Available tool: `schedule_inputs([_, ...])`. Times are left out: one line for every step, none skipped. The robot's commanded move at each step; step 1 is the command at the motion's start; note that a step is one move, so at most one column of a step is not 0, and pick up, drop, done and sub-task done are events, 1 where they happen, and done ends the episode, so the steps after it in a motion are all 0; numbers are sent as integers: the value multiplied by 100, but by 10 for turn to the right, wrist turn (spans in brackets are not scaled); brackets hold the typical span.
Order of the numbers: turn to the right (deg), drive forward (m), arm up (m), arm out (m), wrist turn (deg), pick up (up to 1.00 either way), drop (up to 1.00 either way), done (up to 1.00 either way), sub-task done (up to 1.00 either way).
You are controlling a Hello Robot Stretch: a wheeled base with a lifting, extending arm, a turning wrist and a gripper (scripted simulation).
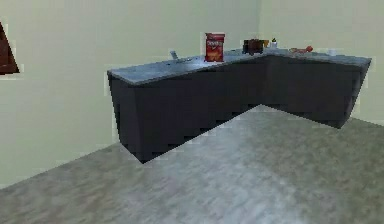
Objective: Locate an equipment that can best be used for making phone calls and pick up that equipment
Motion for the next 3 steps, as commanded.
schedule_inputs([90, 0, 0, 0, 0, 0, 0, 0, 0])
schedule_inputs([0, 100, 0, 0, 0, 0, 0, 0, 0])
schedule_inputs([30, 0, 0, 0, 0, 0, 0, 0, 0])
